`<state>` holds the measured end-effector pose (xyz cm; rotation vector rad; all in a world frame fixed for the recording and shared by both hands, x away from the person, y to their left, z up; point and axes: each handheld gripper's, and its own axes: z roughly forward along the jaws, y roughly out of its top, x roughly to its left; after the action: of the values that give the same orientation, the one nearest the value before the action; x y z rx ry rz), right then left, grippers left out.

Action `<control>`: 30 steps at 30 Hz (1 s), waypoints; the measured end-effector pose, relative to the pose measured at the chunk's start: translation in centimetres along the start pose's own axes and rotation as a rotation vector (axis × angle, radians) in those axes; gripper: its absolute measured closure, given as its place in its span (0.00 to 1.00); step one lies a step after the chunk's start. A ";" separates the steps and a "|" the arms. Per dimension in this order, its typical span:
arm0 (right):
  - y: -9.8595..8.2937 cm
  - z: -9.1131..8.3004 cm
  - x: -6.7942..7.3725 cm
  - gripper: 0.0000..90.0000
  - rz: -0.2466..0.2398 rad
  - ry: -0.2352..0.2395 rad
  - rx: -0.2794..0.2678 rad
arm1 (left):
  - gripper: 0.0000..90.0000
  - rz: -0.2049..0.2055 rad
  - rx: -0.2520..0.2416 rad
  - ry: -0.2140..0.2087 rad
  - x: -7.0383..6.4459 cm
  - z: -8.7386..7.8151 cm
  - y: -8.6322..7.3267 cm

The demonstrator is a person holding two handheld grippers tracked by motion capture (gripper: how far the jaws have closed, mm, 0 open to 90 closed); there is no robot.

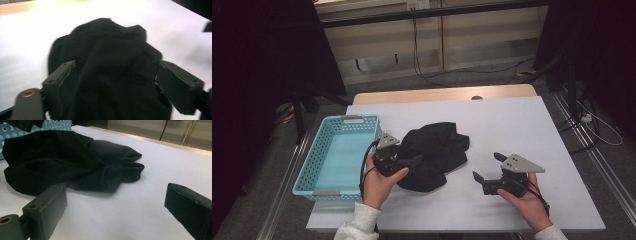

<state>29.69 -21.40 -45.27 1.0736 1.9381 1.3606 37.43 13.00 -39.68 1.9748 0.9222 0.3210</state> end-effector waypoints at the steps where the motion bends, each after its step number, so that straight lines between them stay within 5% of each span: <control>1: 0.0 0.1 0.0 0.04 -0.003 0.001 0.004 | 0.16 0.009 0.000 -0.012 -0.3 0.3 -0.1; 6: 0.1 0.1 0.0 0.05 -0.001 -0.008 0.003 | 0.14 0.029 0.024 -0.018 -0.7 0.8 -0.5; 11: 0.1 -0.1 -0.3 0.05 0.001 -0.008 0.006 | 0.14 0.094 0.053 -0.064 -1.8 1.2 -0.9; 22: 0.2 0.1 -0.1 0.05 0.000 -0.007 0.013 | 0.18 0.128 0.072 -0.092 -3.1 1.3 -1.1; 25: 0.2 0.1 -0.1 0.06 -0.001 -0.013 0.020 | 0.23 0.171 0.140 -0.094 -3.7 2.3 -2.1; 30: 0.3 0.2 -0.3 0.05 0.005 -0.028 0.015 | 0.28 0.174 0.182 -0.115 -3.6 3.3 -3.2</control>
<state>30.11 -21.50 -45.07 1.0994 1.9296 1.3287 35.20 9.34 -43.68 2.2229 0.7288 0.2251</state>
